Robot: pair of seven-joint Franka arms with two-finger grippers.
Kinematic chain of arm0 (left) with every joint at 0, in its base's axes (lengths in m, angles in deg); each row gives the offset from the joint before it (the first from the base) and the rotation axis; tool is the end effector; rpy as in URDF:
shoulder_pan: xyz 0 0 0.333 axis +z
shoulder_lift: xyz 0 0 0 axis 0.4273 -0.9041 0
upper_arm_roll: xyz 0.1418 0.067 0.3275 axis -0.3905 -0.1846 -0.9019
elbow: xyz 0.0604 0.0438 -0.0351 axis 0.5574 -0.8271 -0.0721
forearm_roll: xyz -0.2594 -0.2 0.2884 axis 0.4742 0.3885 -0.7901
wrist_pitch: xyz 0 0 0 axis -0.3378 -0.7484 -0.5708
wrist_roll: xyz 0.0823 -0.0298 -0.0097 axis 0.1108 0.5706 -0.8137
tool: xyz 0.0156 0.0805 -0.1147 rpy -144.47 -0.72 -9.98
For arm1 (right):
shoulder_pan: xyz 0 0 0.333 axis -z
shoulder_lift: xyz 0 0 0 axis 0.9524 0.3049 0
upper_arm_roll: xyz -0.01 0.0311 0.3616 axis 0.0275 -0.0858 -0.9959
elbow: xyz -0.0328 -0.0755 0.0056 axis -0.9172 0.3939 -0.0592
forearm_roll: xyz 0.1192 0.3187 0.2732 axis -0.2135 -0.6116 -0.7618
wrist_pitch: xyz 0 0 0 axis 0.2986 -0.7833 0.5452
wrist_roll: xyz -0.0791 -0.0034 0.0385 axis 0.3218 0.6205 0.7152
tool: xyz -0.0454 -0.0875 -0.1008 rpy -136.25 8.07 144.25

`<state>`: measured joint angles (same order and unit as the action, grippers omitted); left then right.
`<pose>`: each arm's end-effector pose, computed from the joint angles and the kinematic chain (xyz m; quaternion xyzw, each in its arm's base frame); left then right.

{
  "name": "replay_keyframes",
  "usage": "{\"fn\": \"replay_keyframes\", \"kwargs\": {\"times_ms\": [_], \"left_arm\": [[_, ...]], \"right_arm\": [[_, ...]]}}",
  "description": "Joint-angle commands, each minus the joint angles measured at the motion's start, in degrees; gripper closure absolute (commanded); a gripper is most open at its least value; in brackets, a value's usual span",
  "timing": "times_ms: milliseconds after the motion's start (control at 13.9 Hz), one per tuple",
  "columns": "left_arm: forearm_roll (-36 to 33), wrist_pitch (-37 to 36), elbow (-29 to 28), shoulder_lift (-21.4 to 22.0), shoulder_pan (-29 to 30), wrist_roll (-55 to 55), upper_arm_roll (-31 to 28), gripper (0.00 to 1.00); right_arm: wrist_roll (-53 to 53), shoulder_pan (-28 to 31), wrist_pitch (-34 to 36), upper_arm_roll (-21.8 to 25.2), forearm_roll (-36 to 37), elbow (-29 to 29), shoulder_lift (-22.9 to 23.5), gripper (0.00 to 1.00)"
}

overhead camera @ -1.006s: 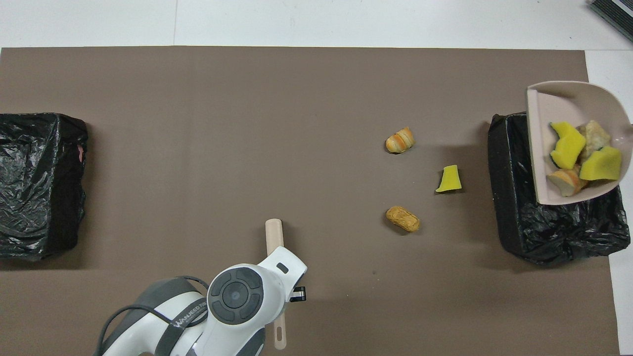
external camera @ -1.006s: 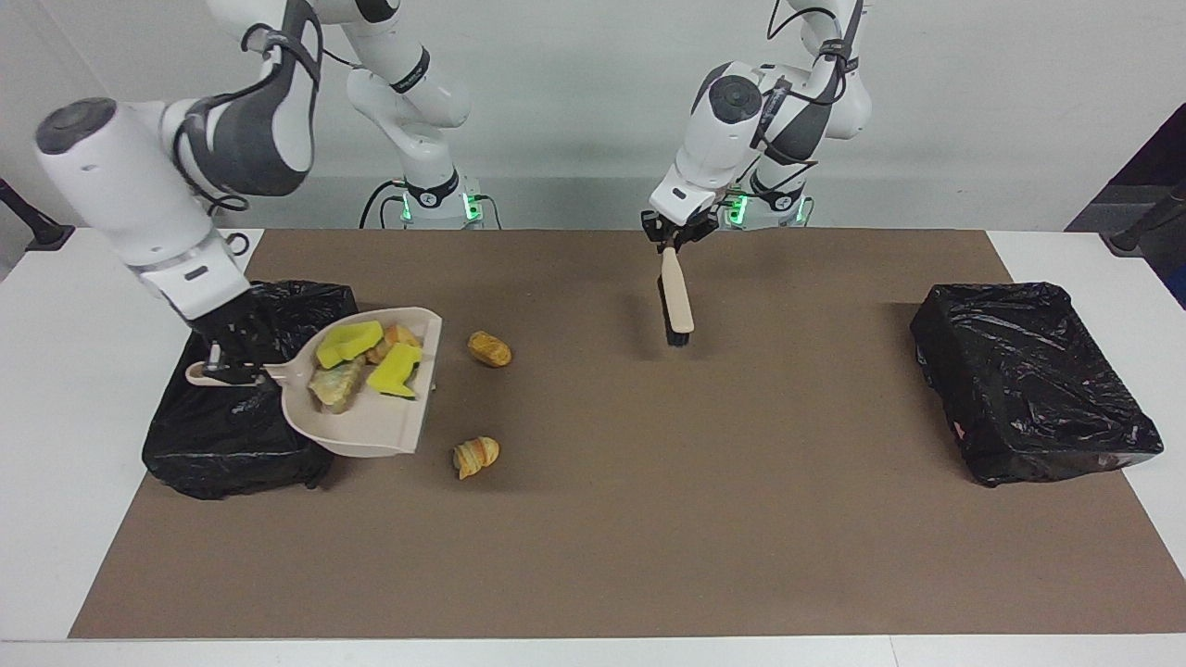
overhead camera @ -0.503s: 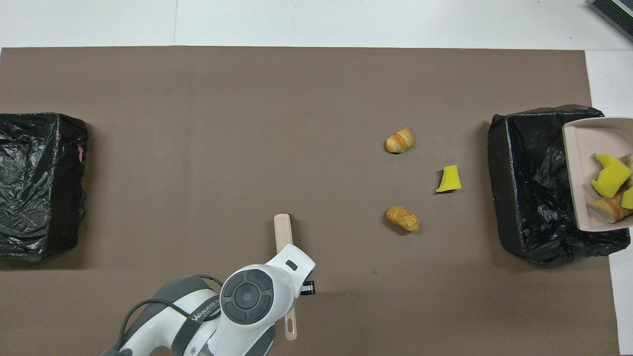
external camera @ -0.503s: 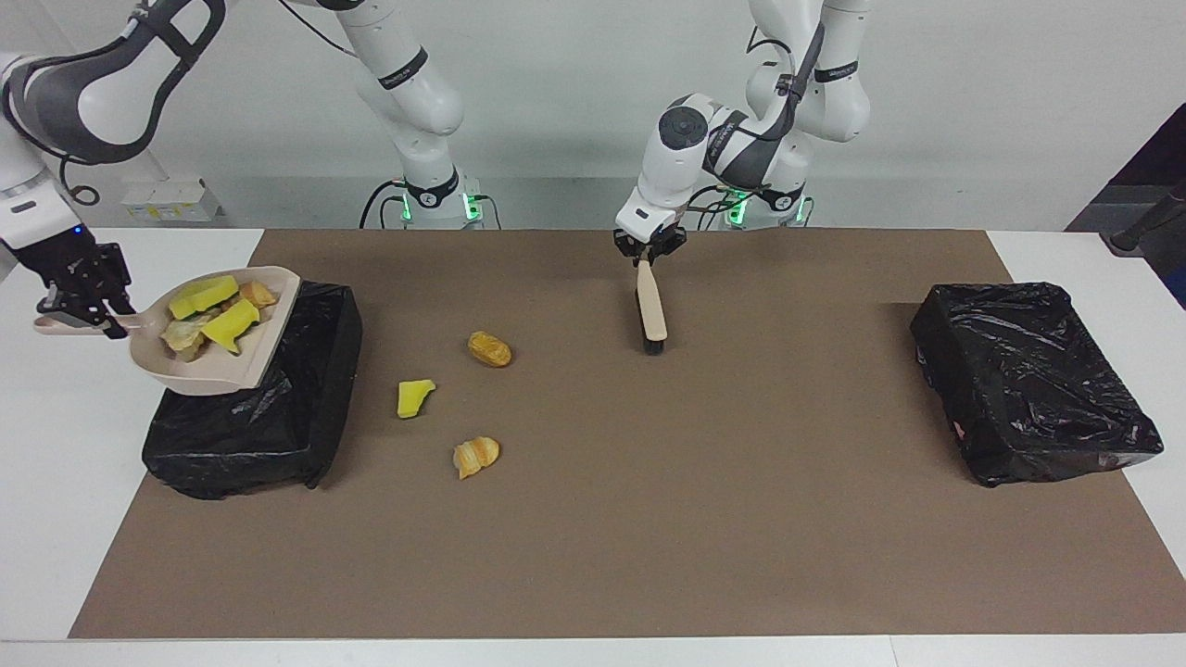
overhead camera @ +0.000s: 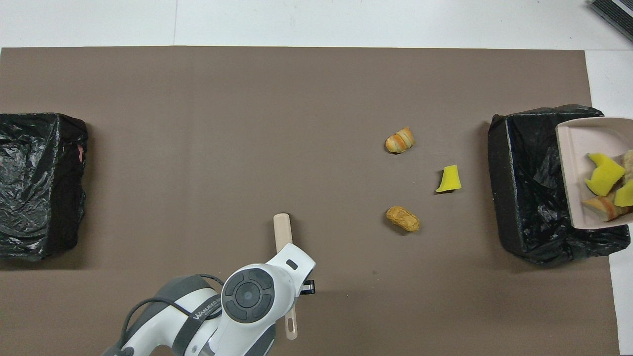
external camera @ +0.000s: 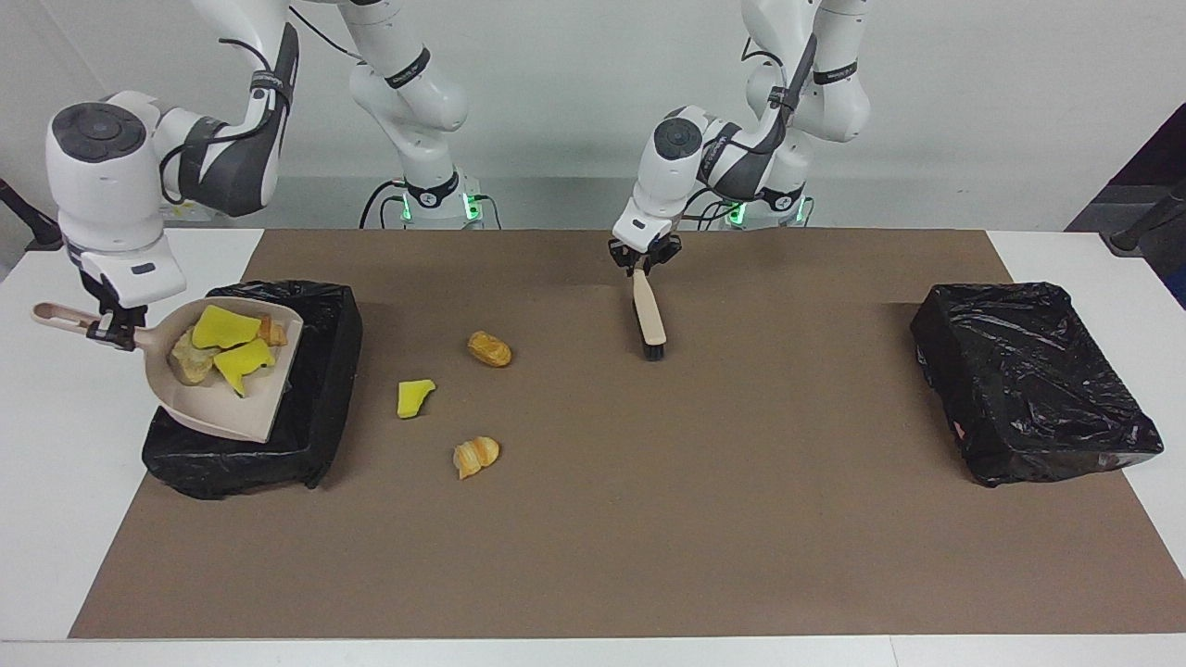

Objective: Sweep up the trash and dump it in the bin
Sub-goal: 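Tip the dustpan over the bin with the right gripper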

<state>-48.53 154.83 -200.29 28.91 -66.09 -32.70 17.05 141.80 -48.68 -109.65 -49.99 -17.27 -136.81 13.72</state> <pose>0.3307 -0.3865 0.3169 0.9952 0.0493 -0.0754 0.0389 0.6417 -0.2249 0.5045 0.6781 0.6825 -0.1736 0.2102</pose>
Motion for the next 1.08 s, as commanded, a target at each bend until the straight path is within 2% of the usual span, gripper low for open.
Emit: {"fn": "replay_keyframes", "kwargs": {"times_ms": [0, 216, 359, 503, 647, 790, 1006], "left_arm": [[-0.92, 0.06, 0.20, -0.24, -0.43, -1.40, -0.85, 0.02], [-1.01, -1.51, 3.00, -0.16, 2.20, -1.23, -1.20, 0.00], [-2.93, -2.75, 4.85, -0.16, 7.63, -0.70, -1.03, 0.00], [-7.06, -2.93, 7.75, -0.24, 12.20, 0.69, -1.03, 0.00], [-7.25, -3.01, 9.34, -0.07, 17.47, 7.61, -1.03, 0.00], [-7.25, -5.89, 10.48, 1.07, 20.74, 13.60, -1.29, 0.00], [-7.25, -16.52, 16.18, 2.56, 26.88, 24.66, -1.38, 0.00]], "right_arm": [[-5.86, -1.84, -0.64, 0.09, 8.85, -3.96, -1.79, 1.00], [-7.28, -3.35, 1.11, 0.09, 16.78, -4.32, -2.14, 1.00], [-7.11, -3.79, 3.03, 0.09, 20.02, -4.58, -2.67, 1.00], [-7.28, -7.37, 6.90, 0.09, 25.38, -4.32, -3.02, 1.00], [-7.02, -8.36, 8.85, 0.00, 29.95, -3.97, -3.46, 1.00], [-5.36, -8.80, 8.94, 0.00, 30.59, -3.53, -4.16, 1.00], [-3.24, -8.80, 9.03, -0.26, 28.23, -0.72, -5.04, 1.00]]}}
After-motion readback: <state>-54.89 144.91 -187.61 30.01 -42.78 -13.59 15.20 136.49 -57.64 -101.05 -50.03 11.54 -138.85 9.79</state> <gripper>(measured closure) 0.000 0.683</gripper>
